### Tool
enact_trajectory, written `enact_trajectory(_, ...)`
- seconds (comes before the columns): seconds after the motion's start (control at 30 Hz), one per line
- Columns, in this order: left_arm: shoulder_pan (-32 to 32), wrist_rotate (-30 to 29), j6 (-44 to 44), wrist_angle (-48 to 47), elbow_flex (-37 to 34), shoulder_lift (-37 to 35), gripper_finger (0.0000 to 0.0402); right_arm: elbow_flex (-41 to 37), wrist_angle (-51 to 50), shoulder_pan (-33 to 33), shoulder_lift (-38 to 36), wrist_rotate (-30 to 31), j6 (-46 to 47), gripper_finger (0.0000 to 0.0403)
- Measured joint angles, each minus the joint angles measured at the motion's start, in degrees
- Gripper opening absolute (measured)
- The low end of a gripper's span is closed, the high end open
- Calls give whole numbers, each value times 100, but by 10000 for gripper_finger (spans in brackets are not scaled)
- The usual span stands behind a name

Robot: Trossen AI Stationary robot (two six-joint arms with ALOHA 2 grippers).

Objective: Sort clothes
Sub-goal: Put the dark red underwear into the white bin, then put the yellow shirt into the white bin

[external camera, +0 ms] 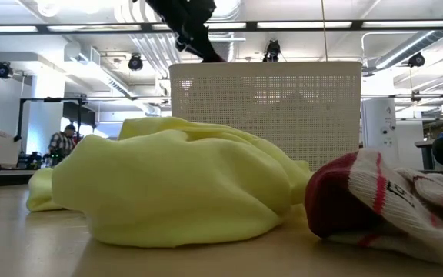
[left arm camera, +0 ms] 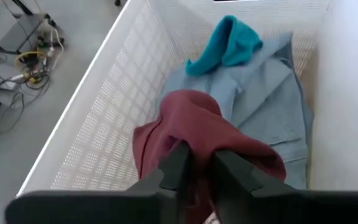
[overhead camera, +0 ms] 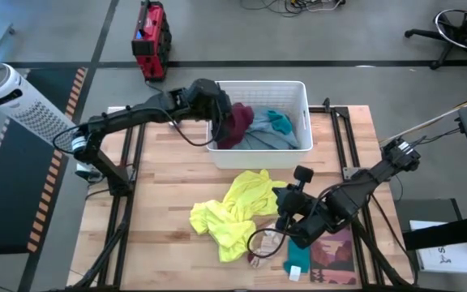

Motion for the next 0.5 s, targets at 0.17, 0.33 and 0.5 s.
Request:
enact_trajectory(0.17,-53,0,-220,0,28,-103,111,-352,546,-81,0,-587,-534,0)
enact_trajectory(0.33,-135,-2,-230,-27,28,-209,185,-835,1827,-240,2,-1604,-1285,0)
enact_trajectory(0.5,-331,-2,-239,165,26,-388,254,-1382,3505,-369,4,-2618,-2137,17)
